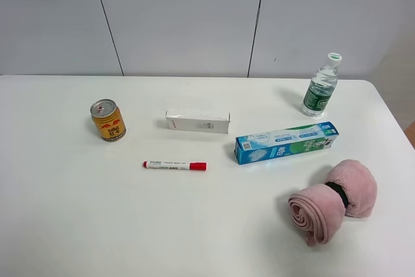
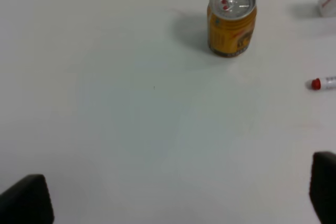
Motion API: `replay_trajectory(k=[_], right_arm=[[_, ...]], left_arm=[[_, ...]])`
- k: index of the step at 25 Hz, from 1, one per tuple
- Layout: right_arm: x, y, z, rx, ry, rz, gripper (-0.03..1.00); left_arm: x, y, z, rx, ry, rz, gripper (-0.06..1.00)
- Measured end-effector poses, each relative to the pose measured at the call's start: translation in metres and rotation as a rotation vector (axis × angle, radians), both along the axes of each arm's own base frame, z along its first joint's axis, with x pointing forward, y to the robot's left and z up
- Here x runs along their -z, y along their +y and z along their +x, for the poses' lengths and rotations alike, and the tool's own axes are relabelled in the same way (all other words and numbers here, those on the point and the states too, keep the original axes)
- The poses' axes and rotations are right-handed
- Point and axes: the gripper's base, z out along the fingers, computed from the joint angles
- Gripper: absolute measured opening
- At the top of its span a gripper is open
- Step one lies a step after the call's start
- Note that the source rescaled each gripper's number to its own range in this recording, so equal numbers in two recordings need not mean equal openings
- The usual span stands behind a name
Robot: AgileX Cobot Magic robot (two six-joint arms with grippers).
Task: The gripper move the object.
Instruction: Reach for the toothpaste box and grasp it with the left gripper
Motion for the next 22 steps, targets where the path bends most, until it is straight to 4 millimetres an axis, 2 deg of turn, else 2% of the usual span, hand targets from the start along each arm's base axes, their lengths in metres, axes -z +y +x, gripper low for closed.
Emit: replay_trajectory(k=[2, 6, 10, 15, 19, 22], right_arm=[[0.000, 0.000, 0.000, 0.000, 0.000, 0.000, 1.00], [0.000, 0.000, 0.000, 0.000, 0.000, 0.000, 1.00], [0.000, 0.000, 0.000, 0.000, 0.000, 0.000, 1.00], [0.000, 0.000, 0.000, 0.000, 0.000, 0.000, 1.00], [0.000, 0.000, 0.000, 0.000, 0.000, 0.000, 1.00], [0.000, 0.000, 0.000, 0.000, 0.000, 0.000, 1.00]], left_arm=[[-0.016, 0.001, 0.021, 0.029, 0.033, 0.017, 1.00], [-0.034, -0.003, 0.067, 0.092, 0.100, 0.015, 1.00], [-0.043, -0.022, 0.109, 0.211, 0.153, 0.026, 1.00], [-0.046, -0.071, 0.147, 0.417, 0.195, 0.090, 1.00], [-0.045, -0.125, 0.163, 0.595, 0.205, 0.151, 1.00], [-0.046, -0.165, 0.168, 0.722, 0.189, 0.200, 1.00]])
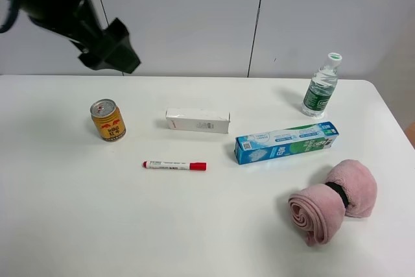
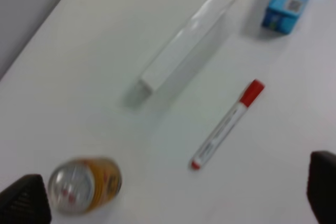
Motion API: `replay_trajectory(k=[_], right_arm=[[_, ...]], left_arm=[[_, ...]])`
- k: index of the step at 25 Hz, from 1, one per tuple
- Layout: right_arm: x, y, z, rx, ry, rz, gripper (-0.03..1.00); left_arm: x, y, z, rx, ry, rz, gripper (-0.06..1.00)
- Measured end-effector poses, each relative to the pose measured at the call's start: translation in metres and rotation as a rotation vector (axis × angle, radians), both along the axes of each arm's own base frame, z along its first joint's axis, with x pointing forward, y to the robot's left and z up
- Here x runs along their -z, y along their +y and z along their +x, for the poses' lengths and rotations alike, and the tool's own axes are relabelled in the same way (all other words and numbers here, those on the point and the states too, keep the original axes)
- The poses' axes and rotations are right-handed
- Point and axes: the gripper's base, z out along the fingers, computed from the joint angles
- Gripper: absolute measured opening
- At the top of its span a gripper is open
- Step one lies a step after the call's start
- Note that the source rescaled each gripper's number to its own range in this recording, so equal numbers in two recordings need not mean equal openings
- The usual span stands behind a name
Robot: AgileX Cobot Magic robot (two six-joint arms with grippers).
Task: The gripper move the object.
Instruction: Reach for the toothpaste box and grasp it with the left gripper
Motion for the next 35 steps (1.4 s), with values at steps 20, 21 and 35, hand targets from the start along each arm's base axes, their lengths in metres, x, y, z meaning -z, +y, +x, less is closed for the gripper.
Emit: replay_trajectory(k=[20, 21, 35], right_arm=[[0.000, 0.000, 0.000, 0.000, 0.000, 0.000, 1.00], [0.000, 0.000, 0.000, 0.000, 0.000, 0.000, 1.00], [0.000, 0.000, 0.000, 0.000, 0.000, 0.000, 1.00]], left_arm=[[0.068, -0.174, 0.045, 0.509, -0.009, 0.074, 1.00], [0.074, -0.178, 0.049, 0.512, -0.002, 0.079, 1.00], [0.143, -0.227, 0.068, 0.545, 0.039, 0.028, 1.00]])
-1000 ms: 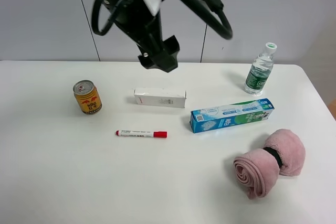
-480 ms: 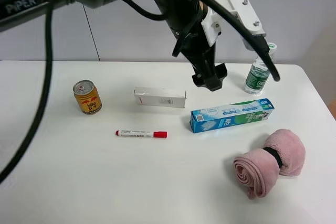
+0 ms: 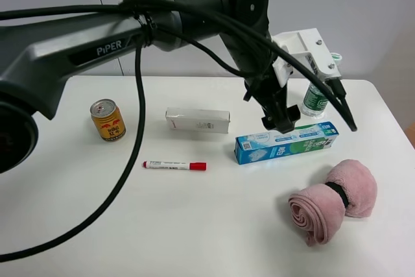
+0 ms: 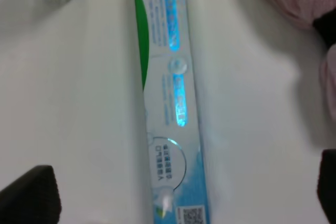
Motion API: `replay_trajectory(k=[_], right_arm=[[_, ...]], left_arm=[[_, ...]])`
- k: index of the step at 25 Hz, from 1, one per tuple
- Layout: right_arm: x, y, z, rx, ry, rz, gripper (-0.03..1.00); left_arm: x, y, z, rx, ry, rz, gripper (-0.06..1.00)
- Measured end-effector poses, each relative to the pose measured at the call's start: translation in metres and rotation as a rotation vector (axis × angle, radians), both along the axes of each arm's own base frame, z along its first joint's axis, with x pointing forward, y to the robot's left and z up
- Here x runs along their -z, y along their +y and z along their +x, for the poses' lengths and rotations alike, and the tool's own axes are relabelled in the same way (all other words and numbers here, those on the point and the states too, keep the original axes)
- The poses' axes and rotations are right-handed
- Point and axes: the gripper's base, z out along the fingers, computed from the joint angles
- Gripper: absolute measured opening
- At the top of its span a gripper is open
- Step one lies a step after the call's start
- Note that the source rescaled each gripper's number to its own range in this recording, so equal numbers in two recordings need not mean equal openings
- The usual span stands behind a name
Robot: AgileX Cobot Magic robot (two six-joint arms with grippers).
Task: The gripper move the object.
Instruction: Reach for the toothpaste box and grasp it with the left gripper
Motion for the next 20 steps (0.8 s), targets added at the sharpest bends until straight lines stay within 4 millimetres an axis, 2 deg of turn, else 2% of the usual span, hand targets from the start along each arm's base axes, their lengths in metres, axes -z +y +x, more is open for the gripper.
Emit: replay_trajectory(k=[12, 20], right_arm=[[0.000, 0.000, 0.000, 0.000, 0.000, 0.000, 1.00], [0.000, 0.000, 0.000, 0.000, 0.000, 0.000, 1.00]], left_arm=[[0.080, -0.024, 0.016, -0.037, 0.041, -0.011, 1.00], [0.109, -0.034, 0.022, -0.065, 0.060, -0.047, 1.00]])
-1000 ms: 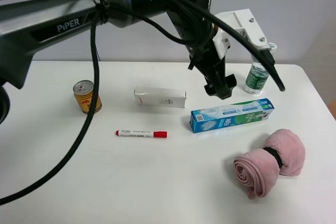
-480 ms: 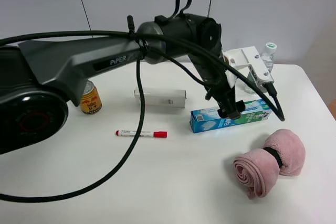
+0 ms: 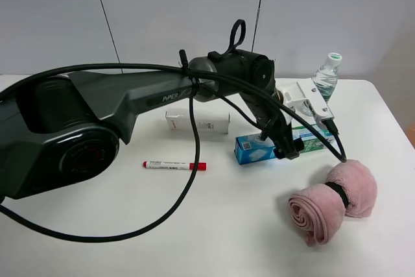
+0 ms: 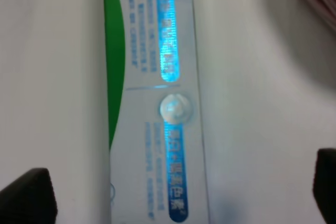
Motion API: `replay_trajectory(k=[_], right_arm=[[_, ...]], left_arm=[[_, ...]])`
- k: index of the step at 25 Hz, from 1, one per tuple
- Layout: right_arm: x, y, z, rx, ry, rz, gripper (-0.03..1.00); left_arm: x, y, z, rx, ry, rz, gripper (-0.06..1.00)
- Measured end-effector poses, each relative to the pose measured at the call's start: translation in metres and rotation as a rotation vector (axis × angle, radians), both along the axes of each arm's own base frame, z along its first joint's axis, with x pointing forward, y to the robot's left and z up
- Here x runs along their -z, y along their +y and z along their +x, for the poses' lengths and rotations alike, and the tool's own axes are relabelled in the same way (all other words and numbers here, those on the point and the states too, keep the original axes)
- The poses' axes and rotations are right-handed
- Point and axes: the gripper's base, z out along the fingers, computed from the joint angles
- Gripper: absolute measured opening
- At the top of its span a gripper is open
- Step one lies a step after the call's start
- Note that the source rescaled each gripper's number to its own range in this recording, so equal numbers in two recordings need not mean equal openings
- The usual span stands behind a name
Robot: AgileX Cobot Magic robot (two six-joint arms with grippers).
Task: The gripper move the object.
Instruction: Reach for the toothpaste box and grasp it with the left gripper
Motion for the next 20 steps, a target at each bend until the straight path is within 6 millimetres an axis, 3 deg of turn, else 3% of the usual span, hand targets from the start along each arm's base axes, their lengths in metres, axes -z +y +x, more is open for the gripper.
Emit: replay_trajectory(k=[9, 20], right_arm=[[0.000, 0.000, 0.000, 0.000, 0.000, 0.000, 1.00], [0.000, 0.000, 0.000, 0.000, 0.000, 0.000, 1.00]], left_arm=[[0.035, 0.004, 0.013, -0.036, 0.015, 0.017, 1.00], [0.049, 0.014, 0.025, -0.069, 0.032, 0.030, 1.00]])
